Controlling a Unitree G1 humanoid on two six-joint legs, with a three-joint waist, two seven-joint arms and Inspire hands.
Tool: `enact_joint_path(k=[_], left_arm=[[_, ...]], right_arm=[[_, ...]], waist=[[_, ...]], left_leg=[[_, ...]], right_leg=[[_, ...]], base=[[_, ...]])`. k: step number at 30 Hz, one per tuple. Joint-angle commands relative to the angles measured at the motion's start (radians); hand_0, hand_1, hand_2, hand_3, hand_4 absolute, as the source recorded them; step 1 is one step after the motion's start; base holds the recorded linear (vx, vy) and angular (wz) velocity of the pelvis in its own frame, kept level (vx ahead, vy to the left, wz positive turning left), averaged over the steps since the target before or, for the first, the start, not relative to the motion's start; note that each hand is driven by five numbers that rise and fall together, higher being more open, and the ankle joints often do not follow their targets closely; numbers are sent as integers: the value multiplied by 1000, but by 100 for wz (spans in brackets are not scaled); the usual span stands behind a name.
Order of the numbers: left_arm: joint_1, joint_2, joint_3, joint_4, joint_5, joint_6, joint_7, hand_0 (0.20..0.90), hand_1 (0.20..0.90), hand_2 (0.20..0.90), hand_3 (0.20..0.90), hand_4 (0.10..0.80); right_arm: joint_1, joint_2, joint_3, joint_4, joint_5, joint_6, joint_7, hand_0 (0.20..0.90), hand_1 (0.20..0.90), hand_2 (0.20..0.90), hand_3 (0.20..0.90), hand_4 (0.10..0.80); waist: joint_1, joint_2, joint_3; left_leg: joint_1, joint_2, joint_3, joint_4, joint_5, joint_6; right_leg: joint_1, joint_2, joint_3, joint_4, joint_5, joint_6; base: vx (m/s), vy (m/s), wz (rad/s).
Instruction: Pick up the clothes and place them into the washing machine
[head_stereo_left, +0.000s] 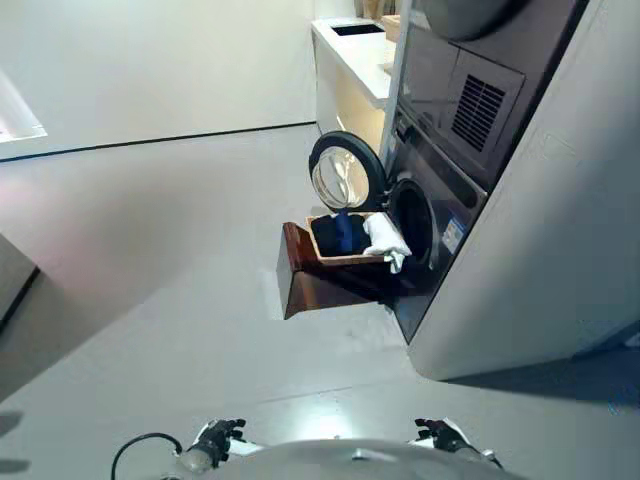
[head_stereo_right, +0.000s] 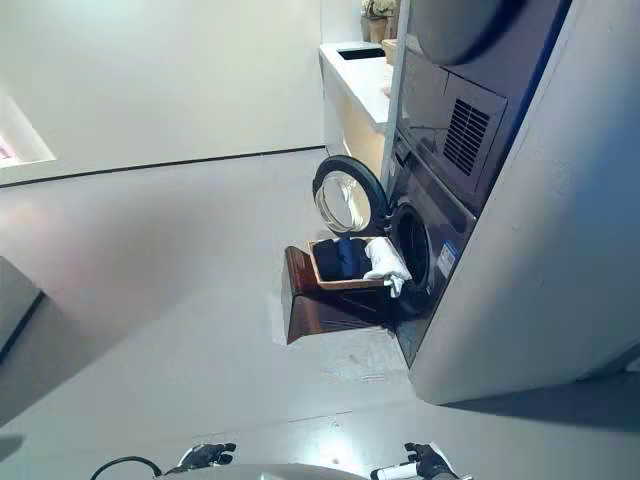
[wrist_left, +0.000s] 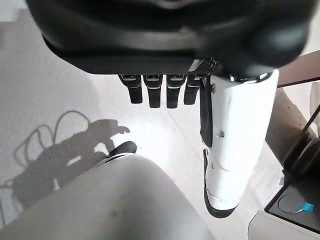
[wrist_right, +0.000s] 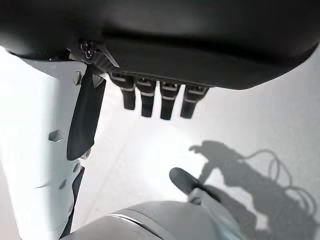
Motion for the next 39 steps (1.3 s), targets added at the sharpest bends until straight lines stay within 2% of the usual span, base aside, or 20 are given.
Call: enact_joint_path(k=[1,29,39], left_arm=[[-77,-13,51,51,-3,-29,9,900,900,900,900,800],[-79,-18,40,66,39,-18,46,900,900,900,900,800],[-85,-10,31,54,46,-16,45,900,900,900,900,800]], right_arm=[[-33,10,41,61,-39,-5,-14,900,900,900,900,800],[-38,8,33,71,-54,-1,-46,900,900,900,900,800],[-45,3,26,85,-48,12,-43,900,900,900,900,800]], waist=[[4,-57,14],[4,-59,17],[1,-55,24]], left_leg=[[5,-42,-18,-4,-53,-40],[12,-41,-11,-4,-59,-36],[3,-59,-10,-4,-69,-17]], right_leg=[[6,-18,1,-5,-15,37],[5,-18,10,-5,-13,39],[-10,-24,37,-5,-3,45]], base=[[0,0,0],[0,0,0],[8,19,-5]])
